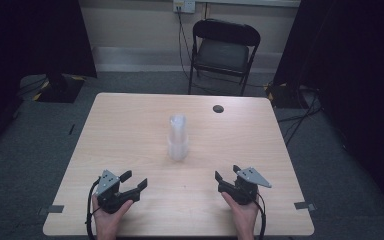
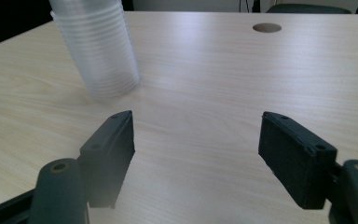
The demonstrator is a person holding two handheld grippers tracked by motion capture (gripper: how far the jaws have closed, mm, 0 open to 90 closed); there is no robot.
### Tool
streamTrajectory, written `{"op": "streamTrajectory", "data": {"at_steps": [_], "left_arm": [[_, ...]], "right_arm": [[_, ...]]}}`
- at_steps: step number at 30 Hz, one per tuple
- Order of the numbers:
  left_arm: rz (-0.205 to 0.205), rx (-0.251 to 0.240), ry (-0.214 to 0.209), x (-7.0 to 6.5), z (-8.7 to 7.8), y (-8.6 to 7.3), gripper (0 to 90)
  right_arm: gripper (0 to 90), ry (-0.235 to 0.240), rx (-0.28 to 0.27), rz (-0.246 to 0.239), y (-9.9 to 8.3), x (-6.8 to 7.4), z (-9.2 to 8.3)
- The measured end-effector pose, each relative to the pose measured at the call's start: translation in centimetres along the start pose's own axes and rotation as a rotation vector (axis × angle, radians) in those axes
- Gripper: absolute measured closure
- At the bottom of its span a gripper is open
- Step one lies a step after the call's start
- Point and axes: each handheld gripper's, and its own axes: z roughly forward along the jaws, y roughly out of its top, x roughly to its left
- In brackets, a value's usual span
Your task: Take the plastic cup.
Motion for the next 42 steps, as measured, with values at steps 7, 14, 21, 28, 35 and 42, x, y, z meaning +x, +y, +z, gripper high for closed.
{"op": "streamTrajectory", "data": {"at_steps": [7, 14, 21, 28, 35, 42], "left_arm": [[-0.020, -0.005, 0.000, 0.1, 0.2, 0.2, 29.6], [-0.022, 0.007, 0.006, -0.1, 0.5, 0.5, 27.6], [0.009, 0.023, -0.003, -0.4, 0.9, 0.7, 27.4], [0.016, 0.004, -0.023, -0.6, 0.4, 1.3, 27.2], [0.022, 0.013, -0.009, -0.8, 0.5, 1.8, 20.5], [0.051, 0.007, -0.009, -1.2, 1.1, 2.7, 20.7]], "right_arm": [[31.0, 0.046, -0.006, 0.065, 0.7, 0.1, -0.3], [31.6, 0.101, -0.005, 0.040, 1.8, 0.5, -0.1], [36.1, 0.143, 0.018, 0.009, 3.0, 1.6, 0.5], [33.5, 0.219, 0.008, 0.026, 3.6, 2.6, 0.9], [28.6, 0.251, -0.007, 0.009, 4.8, 3.4, 1.6], [27.8, 0.269, -0.024, -0.026, 6.5, 4.6, 1.9]]}}
